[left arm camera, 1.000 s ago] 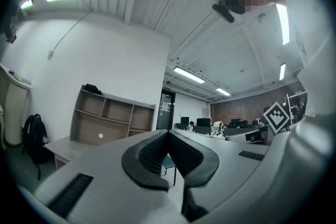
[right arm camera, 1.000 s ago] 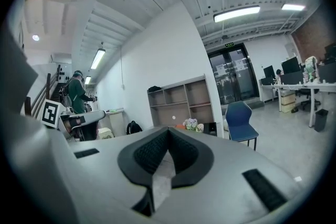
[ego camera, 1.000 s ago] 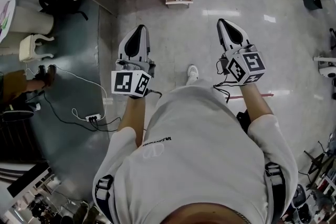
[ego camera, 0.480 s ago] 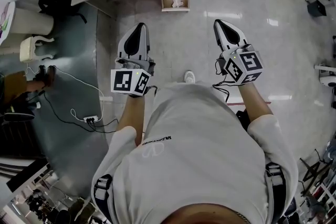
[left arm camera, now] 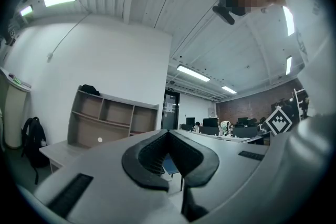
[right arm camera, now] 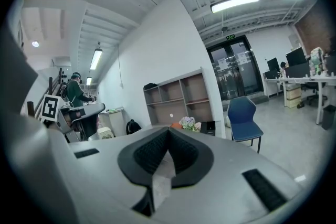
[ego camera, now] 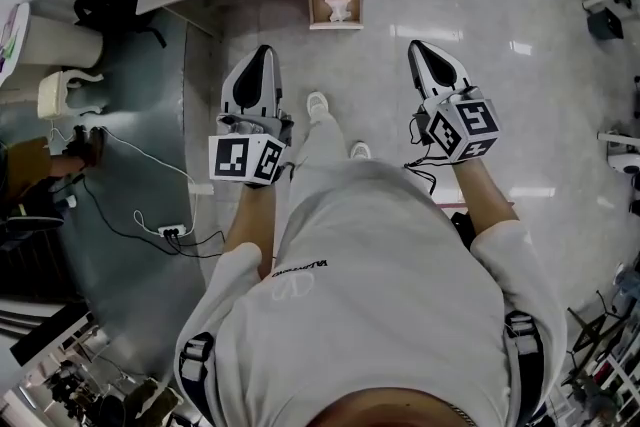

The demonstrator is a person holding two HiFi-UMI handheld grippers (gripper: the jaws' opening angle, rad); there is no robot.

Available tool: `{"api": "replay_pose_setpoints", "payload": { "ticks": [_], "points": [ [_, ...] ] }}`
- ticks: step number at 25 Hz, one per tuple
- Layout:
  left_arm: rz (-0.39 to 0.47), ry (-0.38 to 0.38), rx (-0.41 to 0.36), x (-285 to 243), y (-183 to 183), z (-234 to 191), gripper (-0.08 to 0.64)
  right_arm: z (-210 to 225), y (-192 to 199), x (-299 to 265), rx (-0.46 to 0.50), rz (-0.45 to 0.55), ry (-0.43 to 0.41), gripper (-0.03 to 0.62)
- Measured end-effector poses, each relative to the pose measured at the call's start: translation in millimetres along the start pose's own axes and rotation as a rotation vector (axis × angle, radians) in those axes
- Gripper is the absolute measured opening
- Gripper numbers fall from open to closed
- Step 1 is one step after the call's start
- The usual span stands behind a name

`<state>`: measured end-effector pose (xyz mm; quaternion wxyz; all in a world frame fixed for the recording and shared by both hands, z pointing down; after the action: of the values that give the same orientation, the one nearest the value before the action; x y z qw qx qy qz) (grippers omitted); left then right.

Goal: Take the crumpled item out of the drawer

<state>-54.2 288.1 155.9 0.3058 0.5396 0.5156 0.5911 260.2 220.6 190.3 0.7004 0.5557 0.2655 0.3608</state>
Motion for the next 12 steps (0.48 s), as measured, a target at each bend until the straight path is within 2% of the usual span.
{"api": "replay_pose_setpoints", "payload": {
  "ticks": [12],
  "points": [
    [-0.032,0.027,0.033,-79.4,41.4,-80.5,0.002,16.3,27.3,-99.7,0.030,-0.057,0.058,0.002]
  ]
}}
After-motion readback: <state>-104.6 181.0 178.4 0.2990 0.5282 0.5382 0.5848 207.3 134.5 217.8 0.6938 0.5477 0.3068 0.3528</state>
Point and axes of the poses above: the fingertips, and each gripper's own axes: x backward along the fingers, z to its right, y out of its underside, the point moved 10 cm from there along x, backward along the fingers, and after that the axes turned 14 degrees about z, right-handed, at the moved point
